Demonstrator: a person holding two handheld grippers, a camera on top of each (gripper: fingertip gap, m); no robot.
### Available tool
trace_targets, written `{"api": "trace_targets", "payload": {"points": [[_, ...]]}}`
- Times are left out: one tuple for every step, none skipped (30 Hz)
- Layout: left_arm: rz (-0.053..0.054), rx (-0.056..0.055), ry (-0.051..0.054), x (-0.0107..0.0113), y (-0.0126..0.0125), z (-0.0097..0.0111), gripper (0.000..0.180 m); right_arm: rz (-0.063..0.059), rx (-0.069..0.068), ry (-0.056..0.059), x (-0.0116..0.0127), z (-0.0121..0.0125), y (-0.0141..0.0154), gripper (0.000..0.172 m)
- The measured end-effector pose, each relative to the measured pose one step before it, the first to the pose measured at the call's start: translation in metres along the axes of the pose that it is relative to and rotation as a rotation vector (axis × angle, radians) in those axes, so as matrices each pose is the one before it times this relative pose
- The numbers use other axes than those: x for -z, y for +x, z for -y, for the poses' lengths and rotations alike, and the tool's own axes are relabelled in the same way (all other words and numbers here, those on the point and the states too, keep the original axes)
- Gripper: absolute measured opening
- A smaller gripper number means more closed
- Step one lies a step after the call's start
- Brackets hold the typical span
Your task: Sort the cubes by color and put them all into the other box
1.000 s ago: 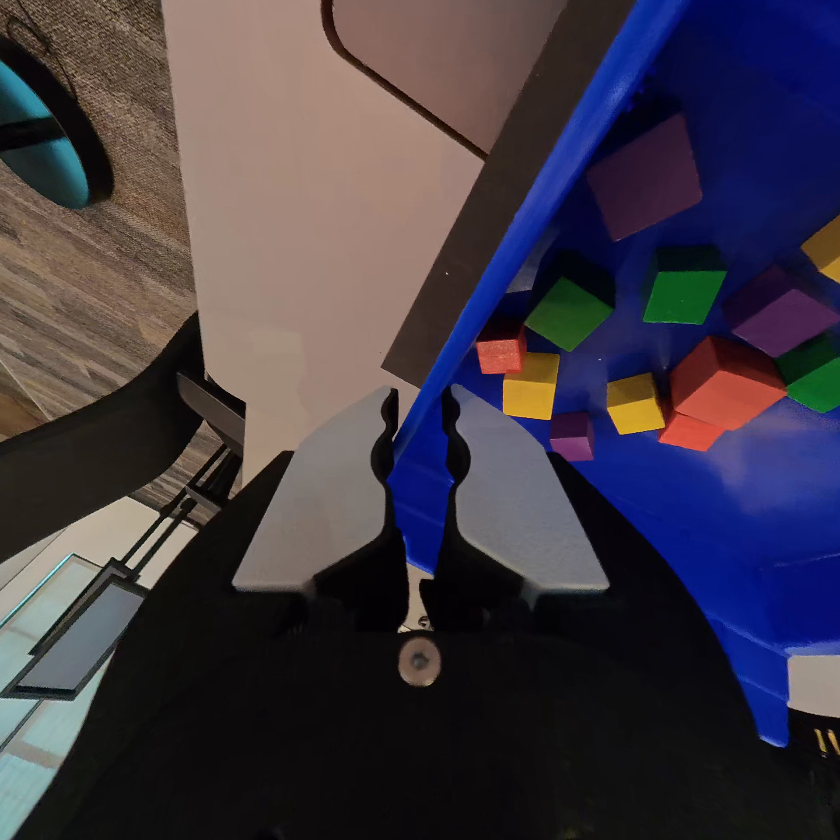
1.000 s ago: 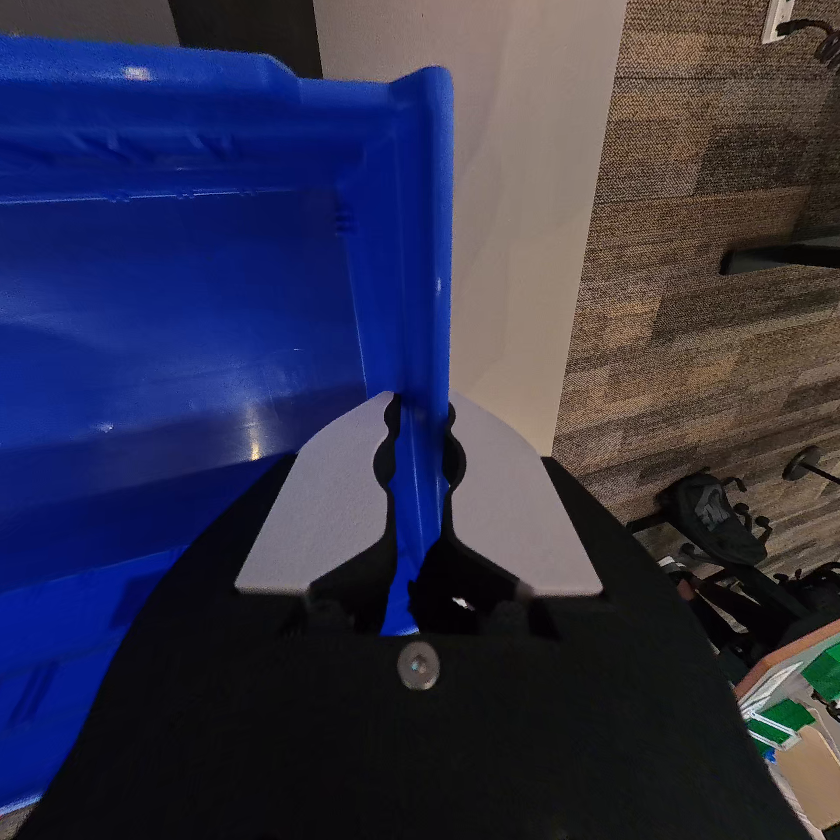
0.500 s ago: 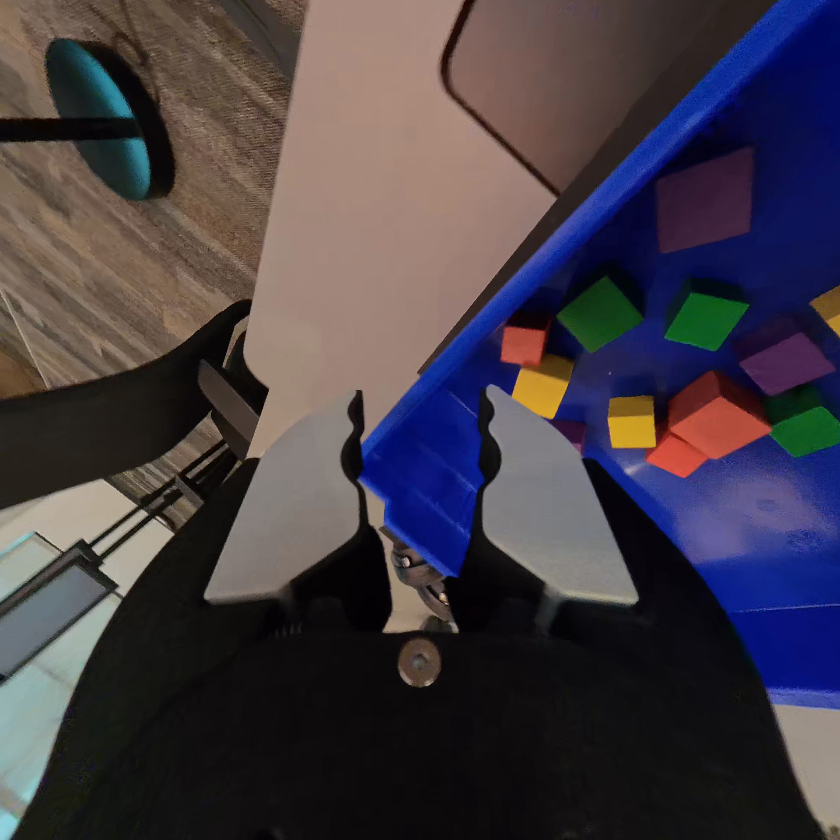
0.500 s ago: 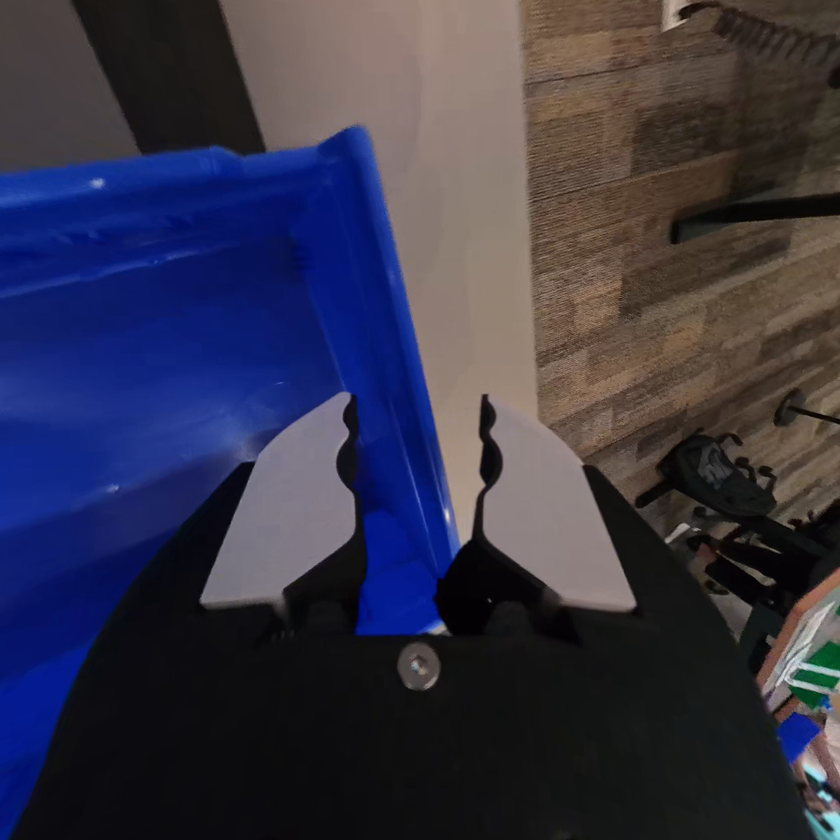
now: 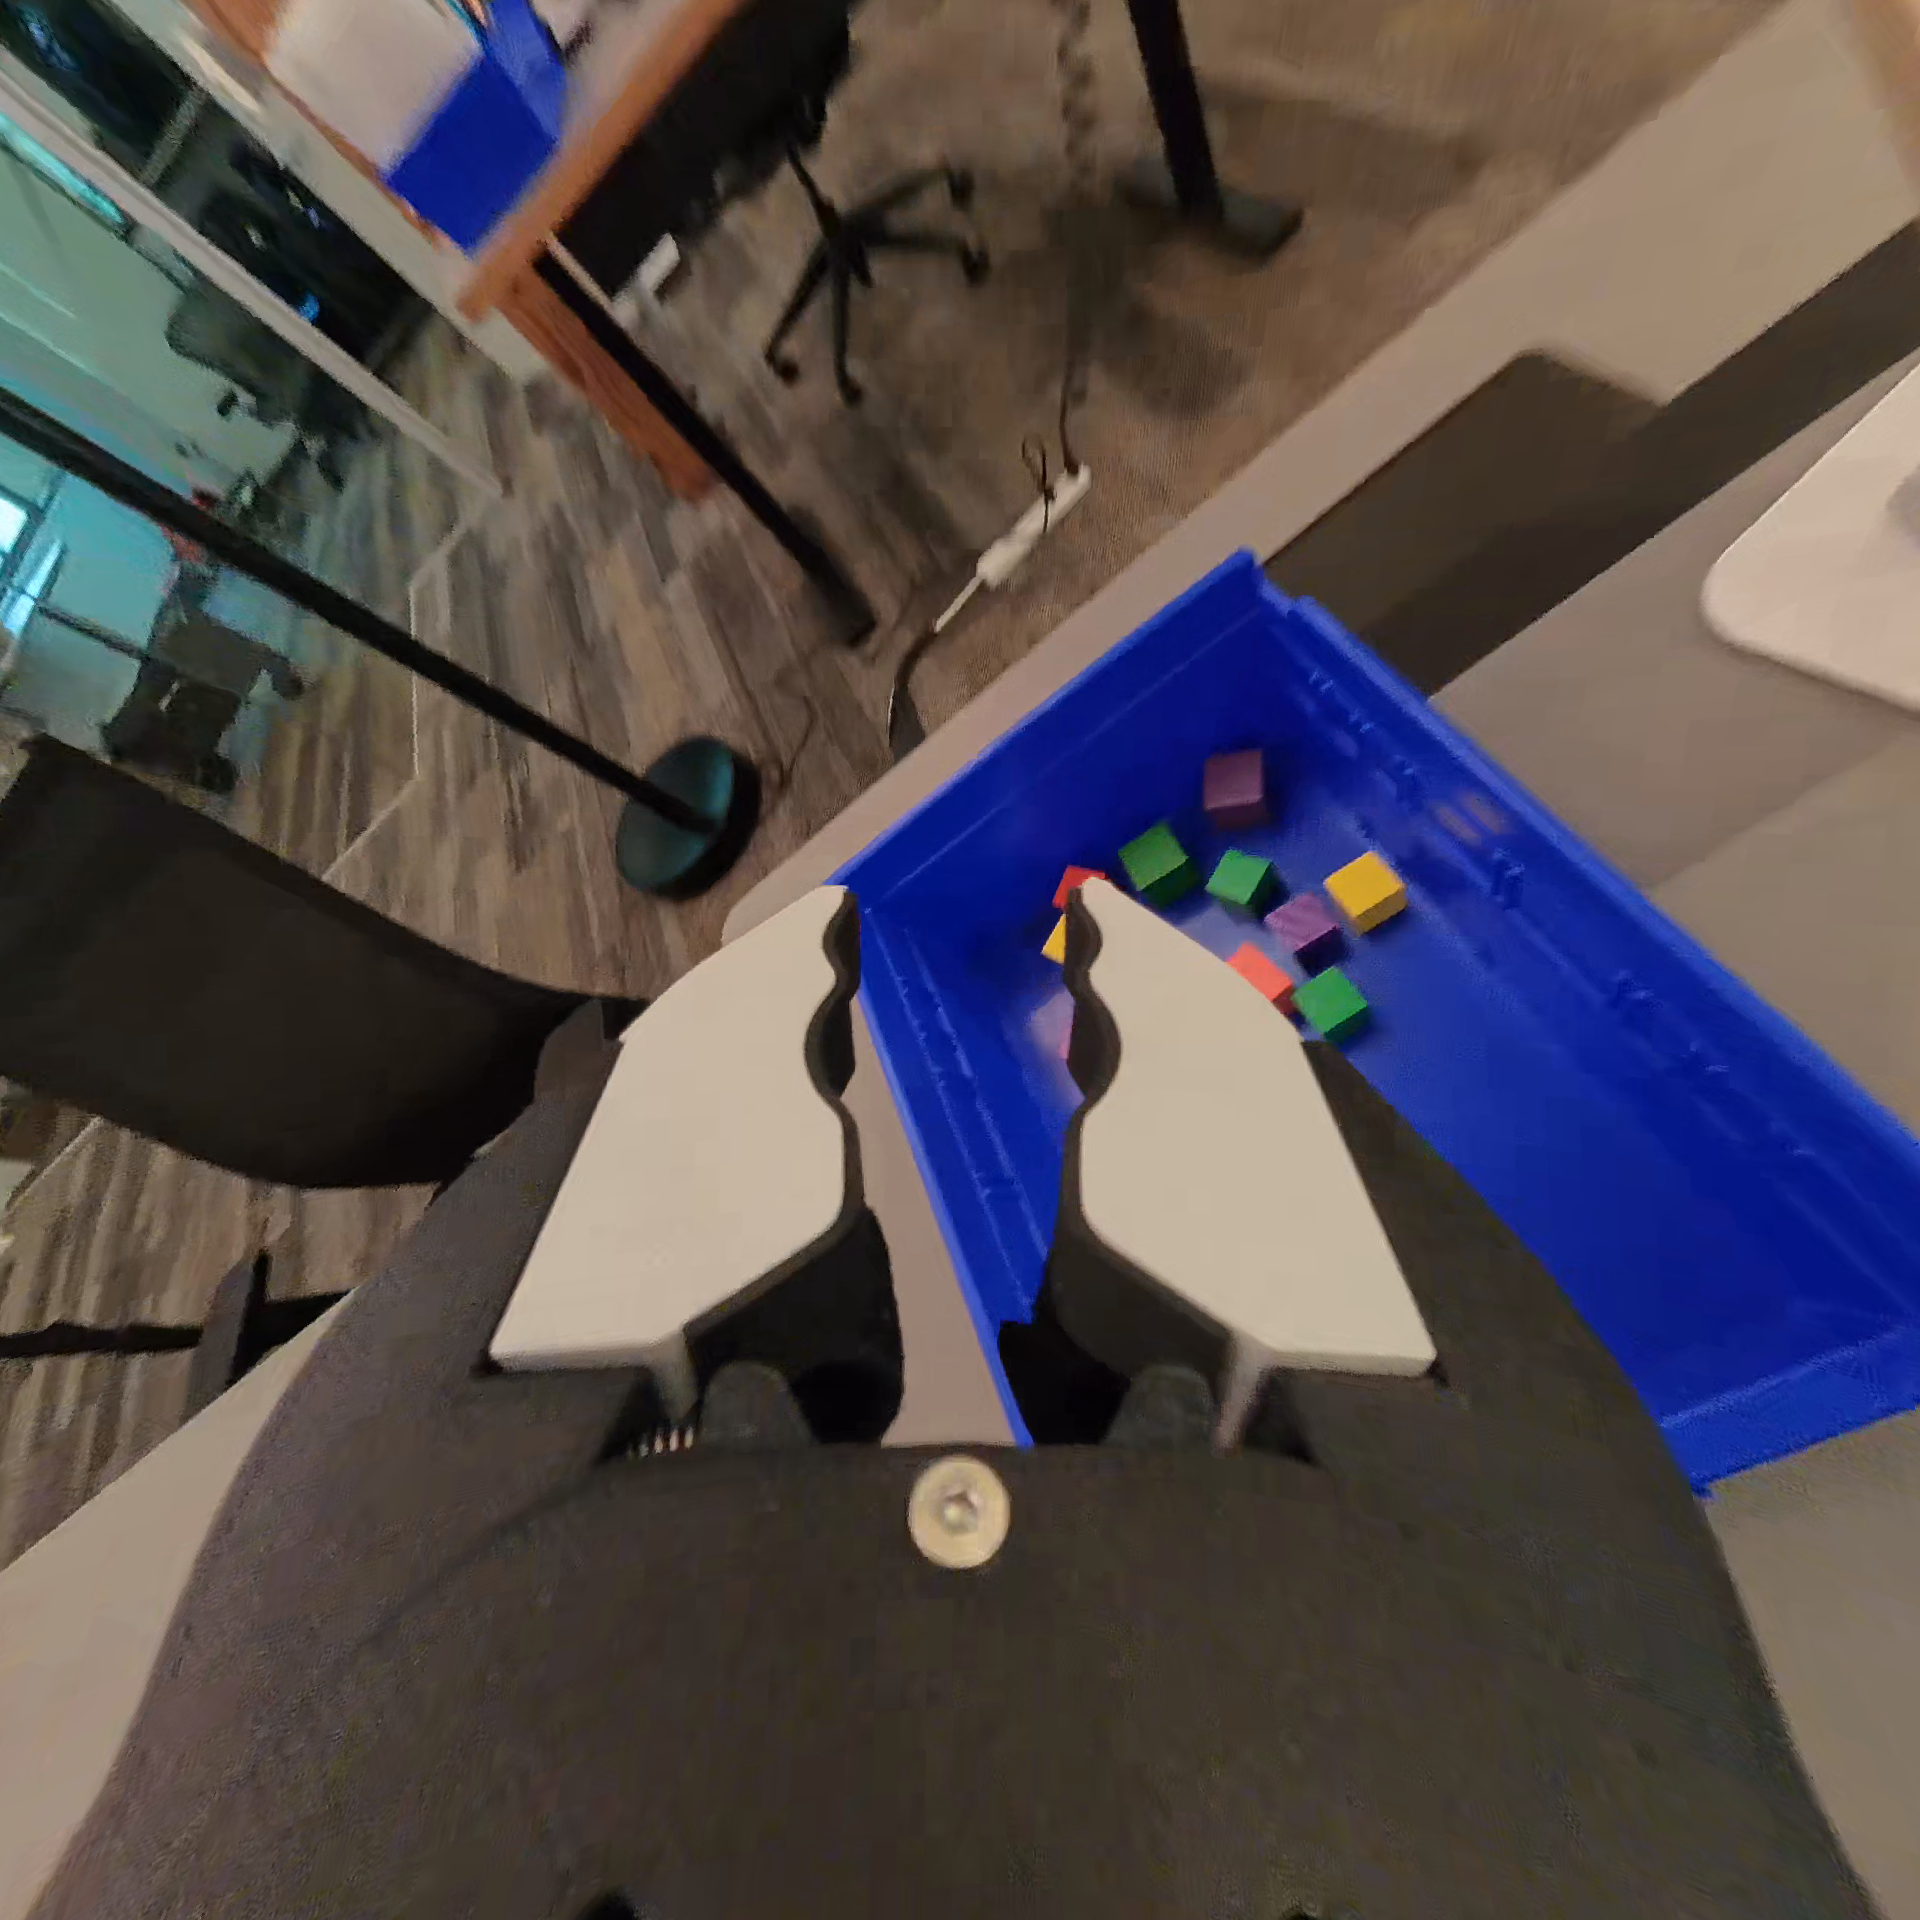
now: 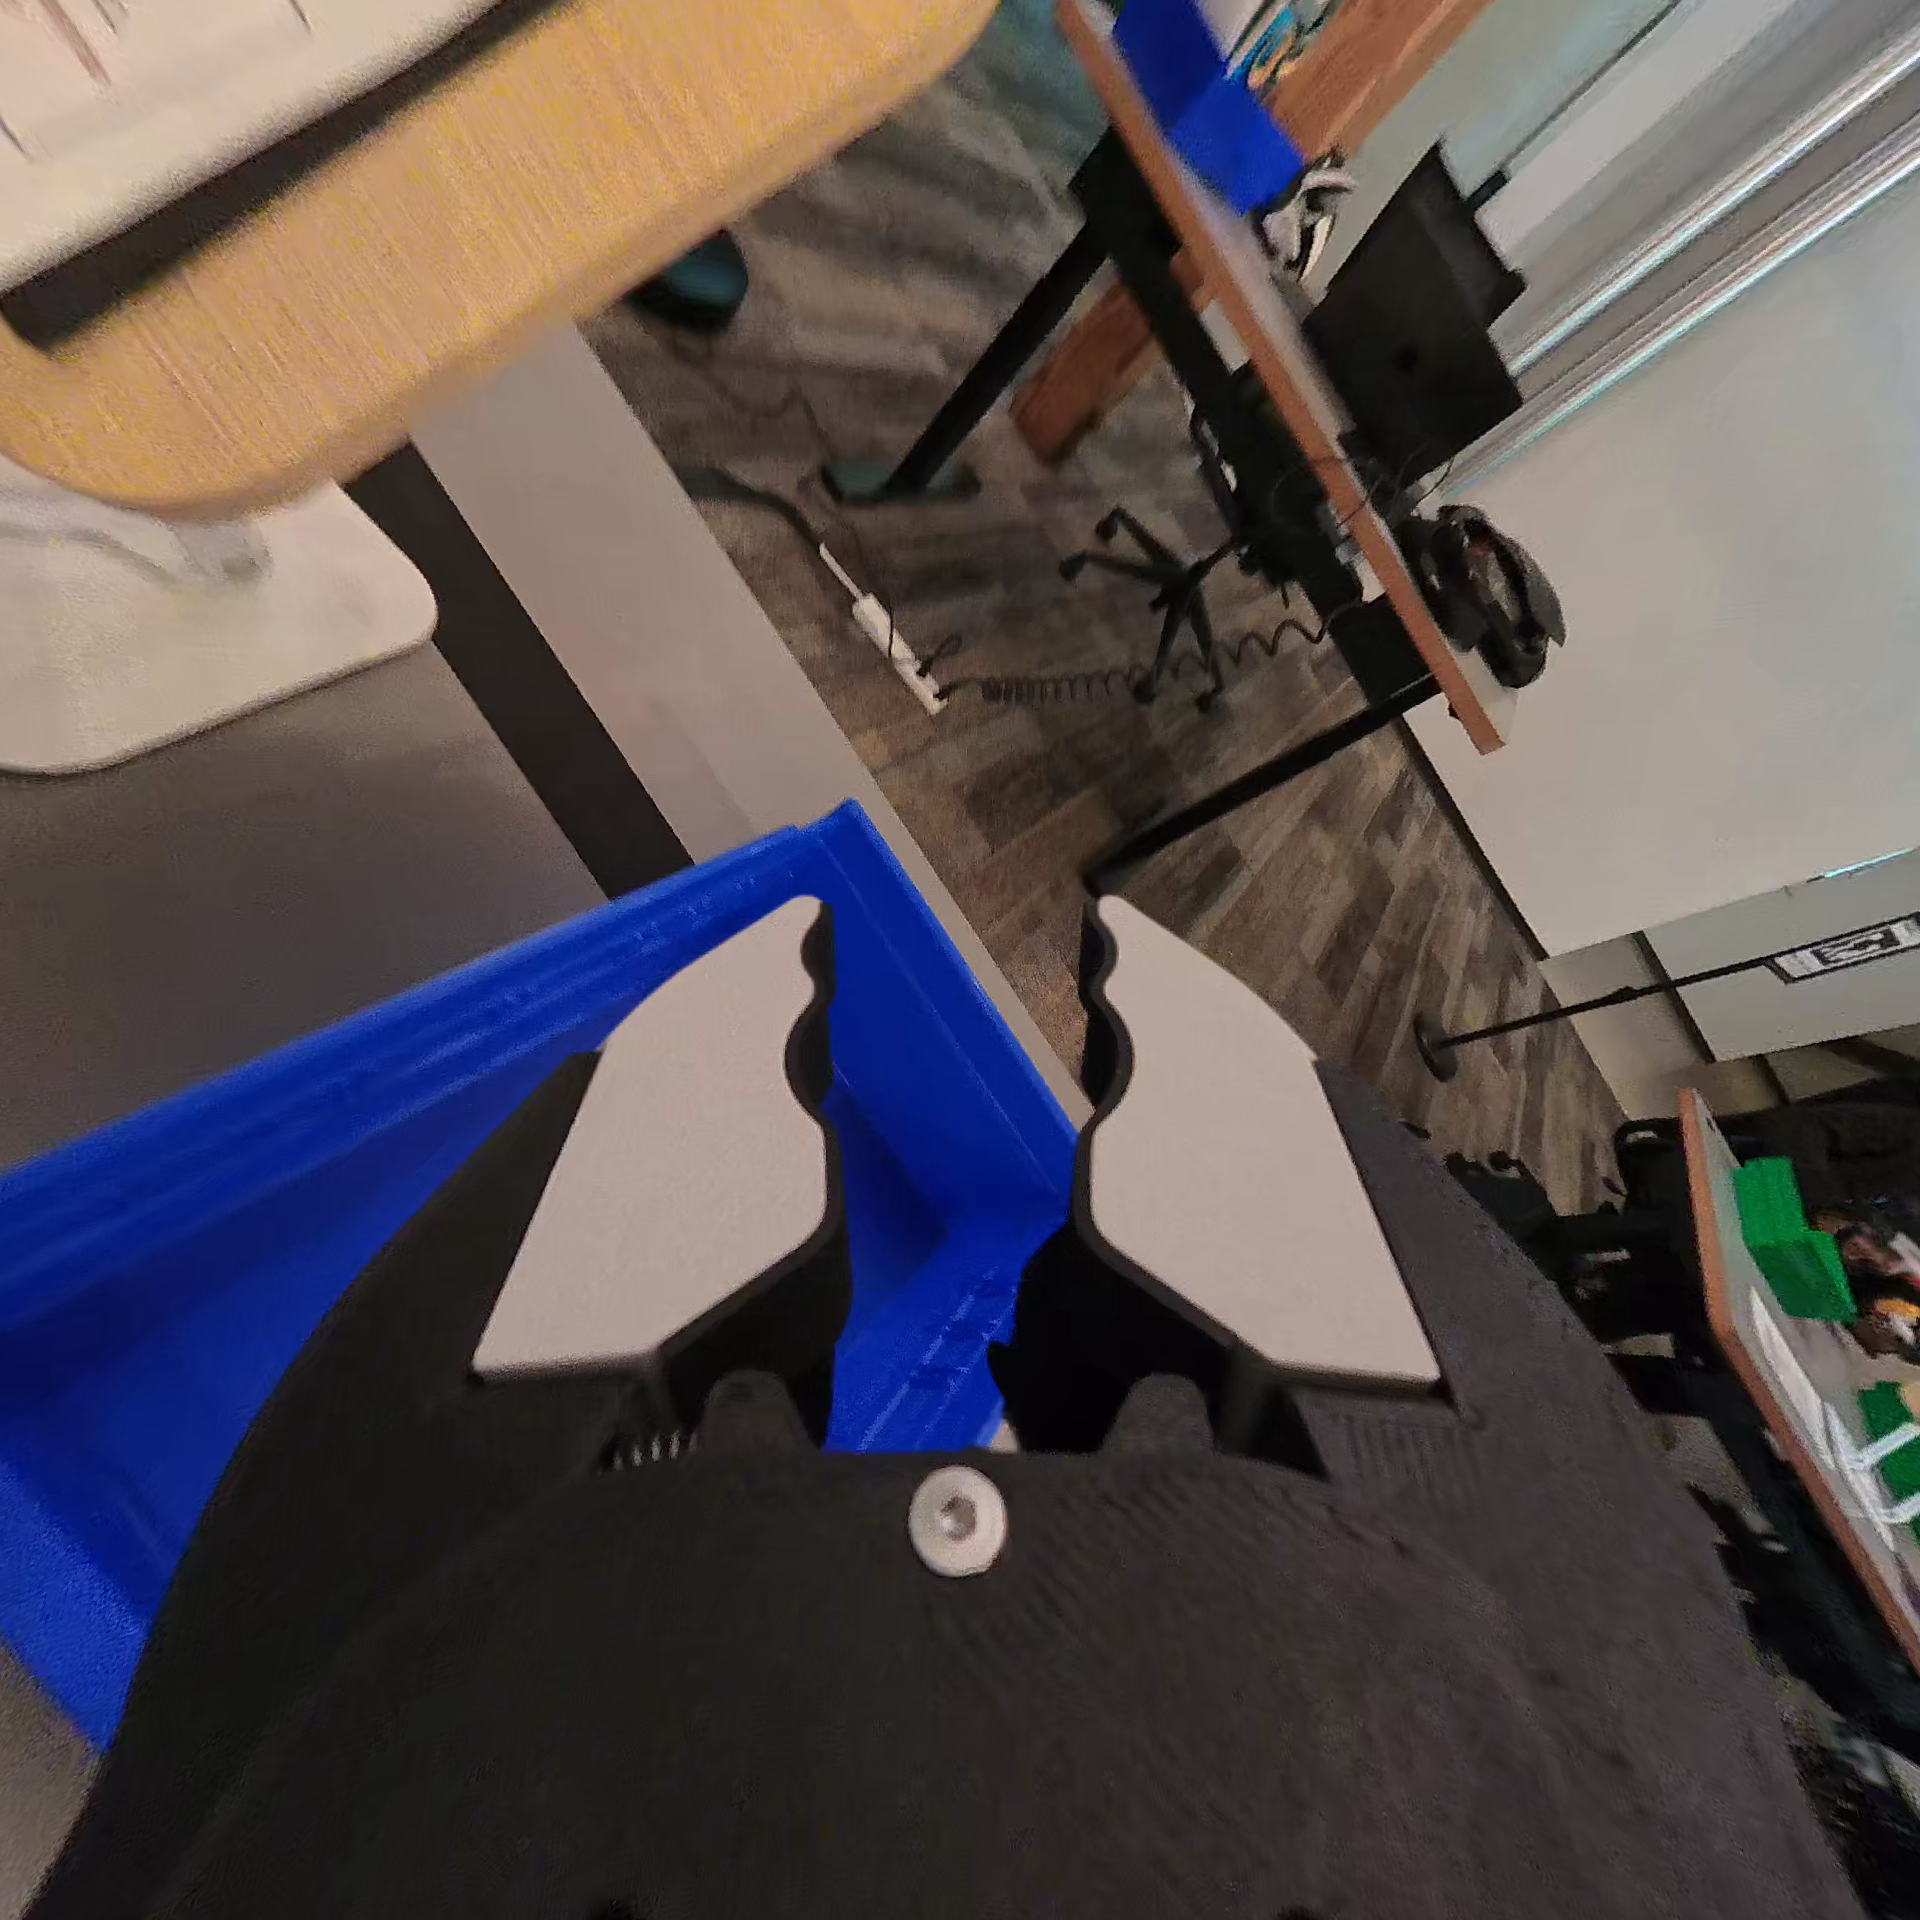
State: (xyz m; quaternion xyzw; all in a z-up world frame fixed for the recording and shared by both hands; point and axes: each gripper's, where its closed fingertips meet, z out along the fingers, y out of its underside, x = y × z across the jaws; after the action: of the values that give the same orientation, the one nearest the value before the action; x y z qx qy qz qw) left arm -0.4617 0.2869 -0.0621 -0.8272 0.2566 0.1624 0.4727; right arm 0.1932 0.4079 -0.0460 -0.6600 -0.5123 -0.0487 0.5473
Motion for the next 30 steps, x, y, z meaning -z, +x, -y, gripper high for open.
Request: {"api": "trace_targets", "payload": {"points": [[-0.0005, 0.0200, 0.0419, 0.00680, 0.00247, 0.00136, 0.036, -0.0154, -0.0224, 0.0234, 0.00736, 0.00393, -0.00171, 0.048], [0.0049, 0.0177, 0.0272, 0.00505, 0.00127, 0.00023, 0.036, -0.0167, -0.0145, 0.0230, 0.00614, 0.00326, -0.00151, 0.047], [0.0230, 0.0079, 0.0344, 0.00445, -0.00056, 0.00114, 0.034, -0.0127, -0.0211, 0.0236, 0.00436, 0.00277, -0.00217, 0.048], [0.0288, 0.0010, 0.0523, 0.00397, -0.00045, 0.00265, 0.029, -0.0309, -0.0203, 0.0329, 0.00393, 0.00289, -0.00027, 0.050], [0.0155, 0.0090, 0.0537, 0.00298, 0.00147, 0.00251, 0.026, -0.0368, -0.0232, 0.0495, 0.00407, 0.00428, 0.00027, 0.050], [0.0061, 0.0139, 0.0373, 0.00188, 0.00254, 0.00112, 0.026, -0.0108, -0.0316, 0.0531, 0.00287, 0.00494, -0.00291, 0.048], [0.0070, 0.0061, 0.0192, 0.00114, 0.00245, -0.00079, 0.026, -0.0056, -0.0291, 0.0449, 0.00185, 0.00446, -0.00311, 0.048], [0.0040, -0.0007, 0.0096, 0.00022, 0.00259, -0.00184, 0.025, -0.0161, -0.0147, 0.0313, 0.00156, 0.00298, -0.00160, 0.047], [-0.0060, -0.0066, 0.0036, -0.00103, 0.00305, -0.00225, 0.025, -0.0063, -0.0019, 0.0209, 0.00080, 0.00121, -0.00257, 0.045], [-0.0059, -0.0115, -0.0035, -0.00160, 0.00166, -0.00214, 0.025, 0.0135, -0.0011, 0.0091, -0.00096, -0.00082, -0.00446, 0.044], [0.0111, -0.0115, -0.0005, -0.00057, -0.00151, -0.00038, 0.025, 0.0183, 0.0014, -0.0027, -0.00215, -0.00195, -0.00395, 0.046], [0.0091, -0.0050, 0.0093, 0.00046, -0.00167, 0.00263, 0.025, 0.0081, 0.0133, -0.0075, -0.00166, -0.00199, -0.00153, 0.047], [-0.0141, 0.0038, 0.0137, 0.00057, 0.00086, 0.00459, 0.024, -0.0032, 0.0052, -0.0095, -0.00077, -0.00143, 0.00080, 0.047], [-0.0185, 0.0059, 0.0105, 0.00027, 0.00136, 0.00454, 0.025, 0.0044, -0.0132, 0.0090, -0.00028, 0.00174, 0.00016, 0.047], [-0.0038, 0.0043, 0.0086, -0.00007, -0.00032, 0.00317, 0.026, 0.0019, -0.0141, 0.0308, 0.00078, 0.00465, -0.00045, 0.048], [0.0027, 0.0065, 0.0102, -0.00004, -0.00024, 0.00202, 0.026, -0.0025, -0.0135, 0.0259, 0.00109, 0.00328, -0.00043, 0.046], [-0.0028, 0.0073, 0.0091, -0.00026, 0.00164, 0.00059, 0.027, 0.0040, -0.0207, 0.0164, 0.00052, 0.00187, -0.00164, 0.046], [-0.0085, -0.0021, 0.0049, -0.00067, 0.00362, -0.00094, 0.027, 0.0103, -0.0092, 0.0040, -0.00009, 0.00041, -0.00302, 0.047], [-0.0002, -0.0112, -0.0010, -0.00110, 0.00289, -0.00256, 0.027, -0.0077, 0.0117, -0.0055, 0.00005, -0.00023, -0.00108, 0.047], [-0.0013, -0.0015, -0.0076, -0.00211, 0.00250, -0.00341, 0.028, -0.0084, 0.0081, -0.0029, 0.00013, 0.00107, -0.00046, 0.047], [-0.0161, 0.0128, -0.0088, -0.00271, 0.00382, -0.00276, 0.029, 0.0064, -0.0053, 0.0037, -0.00034, 0.00281, -0.00185, 0.047], [-0.0105, 0.0071, -0.0074, -0.00255, 0.00311, -0.00177, 0.029, 0.0039, -0.0056, 0.0109, -0.00043, 0.00388, -0.00162, 0.048], [0.0054, -0.0036, -0.0046, -0.00196, 0.00150, -0.00094, 0.029, -0.0062, -0.0019, 0.0065, -0.00071, 0.00285, -0.00066, 0.048], [-0.0032, -0.0014, -0.0006, -0.00161, 0.00273, 0.00022, 0.030, 0.0044, -0.0065, 0.0059, -0.00114, 0.00298, -0.00271, 0.048], [-0.0136, 0.0086, 0.0068, -0.00107, 0.00348, 0.00205, 0.030, 0.0113, -0.0073, 0.0150, -0.00168, 0.00437, -0.00427, 0.048], [-0.0067, 0.0153, 0.0187, -0.00033, 0.00212, 0.00439, 0.031, 0.0021, -0.0014, 0.0127, -0.00205, 0.00417, -0.00334, 0.048], [-0.0028, 0.0169, 0.0244, -0.00012, 0.00173, 0.00520, 0.031, 0.0036, 0.0015, 0.0053, -0.00276, 0.00311, -0.00382, 0.048], [-0.0078, 0.0164, 0.0177, -0.00074, 0.00260, 0.00403, 0.031, 0.0159, 0.0012, 0.0076, -0.00313, 0.00406, -0.00581, 0.049], [-0.0059, 0.0154, 0.0044, -0.00135, 0.00236, 0.00185, 0.032, 0.0125, 0.0002, 0.0088, -0.00337, 0.00480, -0.00547, 0.049], [0.0030, 0.0115, -0.0019, -0.00167, 0.00139, 0.00094, 0.033, 0.0052, 0.0030, 0.0058, -0.00339, 0.00445, -0.00441, 0.049]]}}
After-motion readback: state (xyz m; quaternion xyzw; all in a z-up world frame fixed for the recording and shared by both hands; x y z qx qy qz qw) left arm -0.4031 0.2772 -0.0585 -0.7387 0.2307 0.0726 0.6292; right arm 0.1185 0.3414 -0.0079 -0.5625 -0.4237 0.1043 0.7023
